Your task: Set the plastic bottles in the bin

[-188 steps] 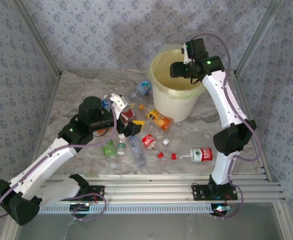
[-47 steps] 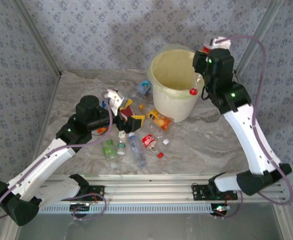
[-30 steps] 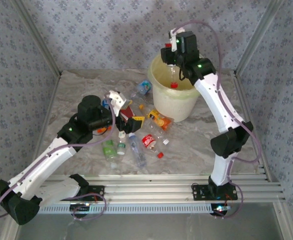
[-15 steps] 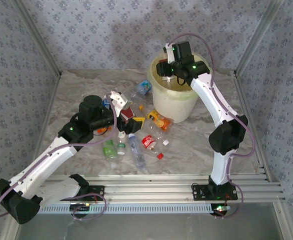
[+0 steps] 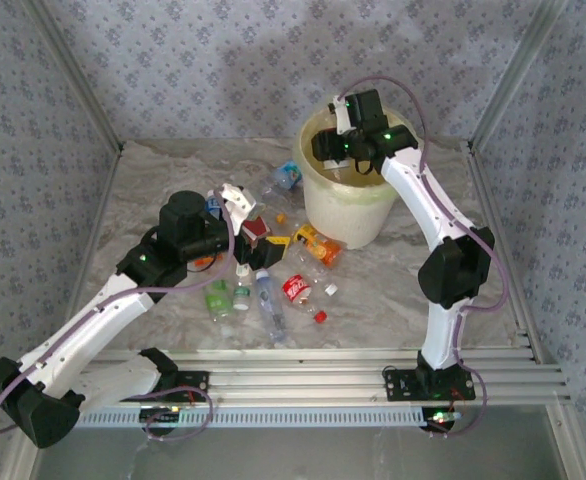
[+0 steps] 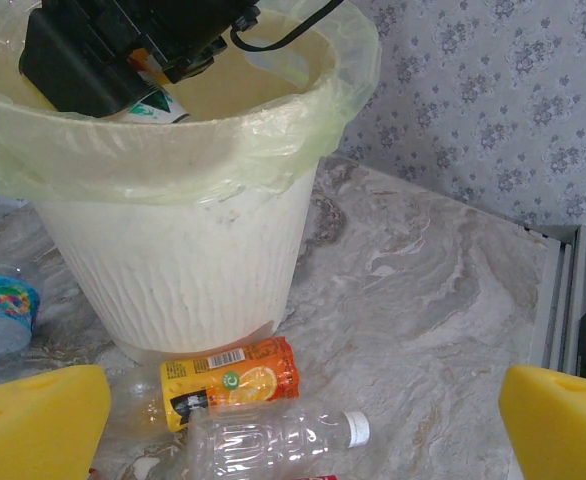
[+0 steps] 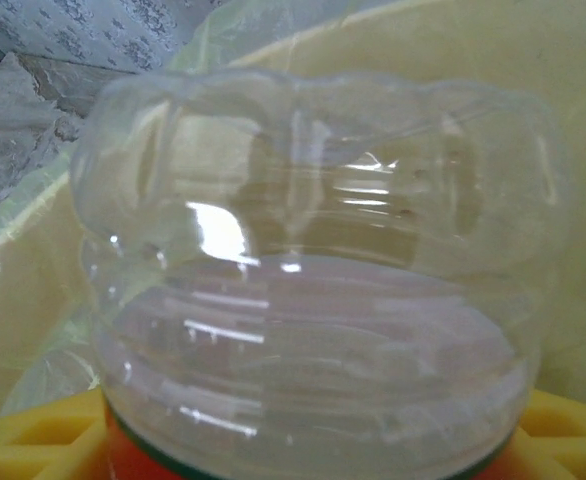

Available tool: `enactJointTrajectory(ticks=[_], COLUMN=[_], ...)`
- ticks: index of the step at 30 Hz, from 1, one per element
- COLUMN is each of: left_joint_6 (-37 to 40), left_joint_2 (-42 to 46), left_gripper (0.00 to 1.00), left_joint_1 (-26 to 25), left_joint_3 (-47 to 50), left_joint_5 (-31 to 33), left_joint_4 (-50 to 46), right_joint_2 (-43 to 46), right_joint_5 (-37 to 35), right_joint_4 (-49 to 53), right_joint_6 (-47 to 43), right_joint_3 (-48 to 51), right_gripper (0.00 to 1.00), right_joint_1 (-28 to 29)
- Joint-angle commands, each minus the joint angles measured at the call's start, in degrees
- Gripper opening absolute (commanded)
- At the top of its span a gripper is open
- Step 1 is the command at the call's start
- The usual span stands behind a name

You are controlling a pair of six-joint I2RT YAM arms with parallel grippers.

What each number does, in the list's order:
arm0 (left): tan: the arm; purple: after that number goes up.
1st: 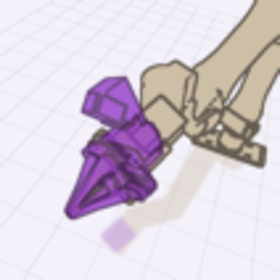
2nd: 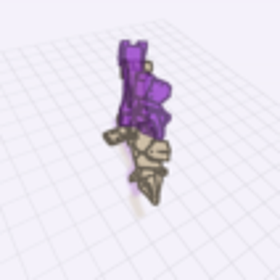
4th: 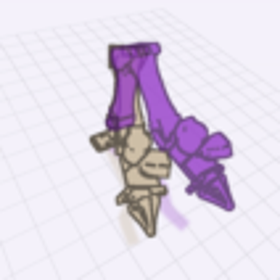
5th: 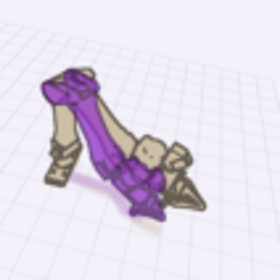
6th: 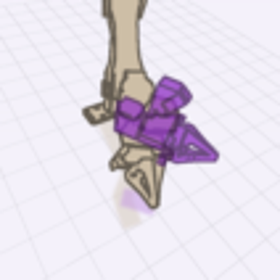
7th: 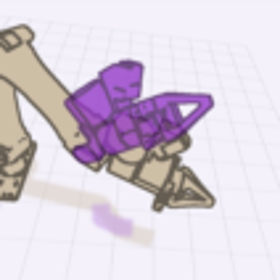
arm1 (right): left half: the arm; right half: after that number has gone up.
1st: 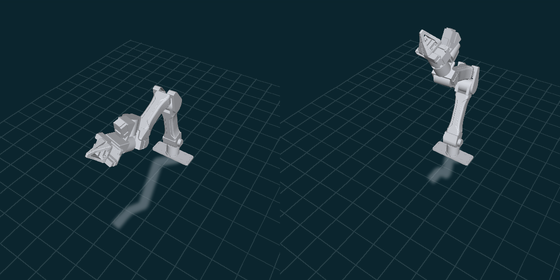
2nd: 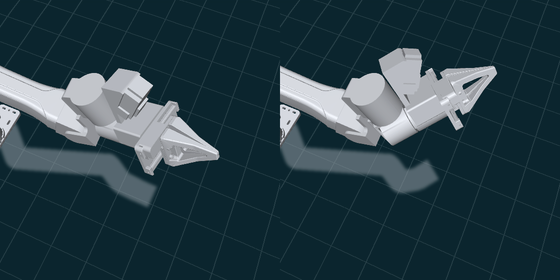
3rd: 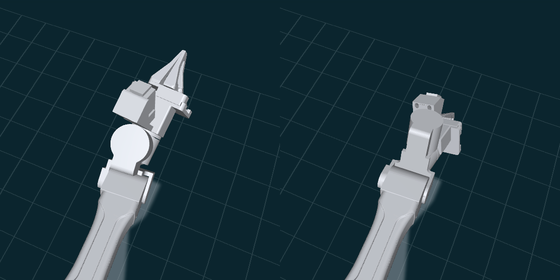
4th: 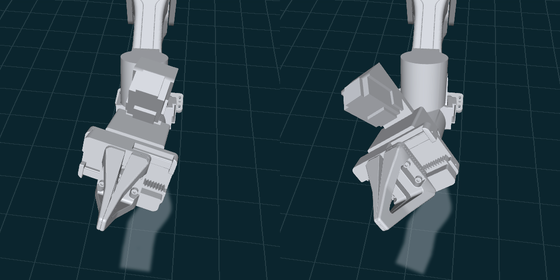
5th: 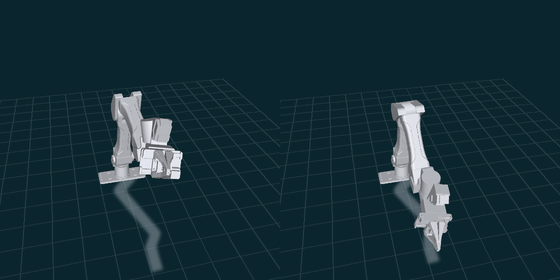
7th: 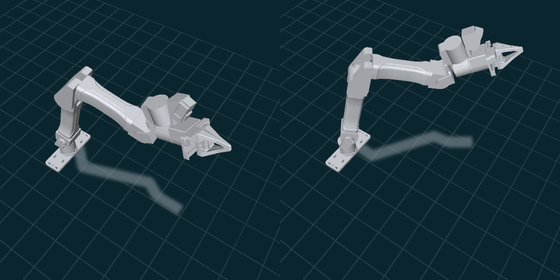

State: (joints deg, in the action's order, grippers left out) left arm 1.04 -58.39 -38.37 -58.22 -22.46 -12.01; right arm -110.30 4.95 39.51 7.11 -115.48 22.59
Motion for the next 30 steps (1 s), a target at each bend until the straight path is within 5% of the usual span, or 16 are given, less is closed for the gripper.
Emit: enactJointTrajectory(ticks=[1, 18, 30], left_joint_6=[0.99, 2.12, 7.19], left_joint_2=[-0.22, 0.16, -0.53], left_gripper=[1.0, 1.0, 1.0], left_joint_1=[-0.47, -0.52, -0.56], left_joint_3=[-1.31, -1.44, -4.36], left_joint_5=[0.22, -0.65, -3.15], left_joint_4=[-0.16, -1.03, -7.41], right_joint_2=[0.65, 8.53, 27.18], right_joint_5=[-0.52, -1.88, -5.43], right_joint_4=[2.09, 3.8, 6.28], right_joint_6=[0.97, 0.96, 0.33], right_joint_3=[-0.08, -1.7, 13.71], right_gripper=[0.71, 0.78, 0.73], right_joint_1=[0.04, 0.6, 8.41])
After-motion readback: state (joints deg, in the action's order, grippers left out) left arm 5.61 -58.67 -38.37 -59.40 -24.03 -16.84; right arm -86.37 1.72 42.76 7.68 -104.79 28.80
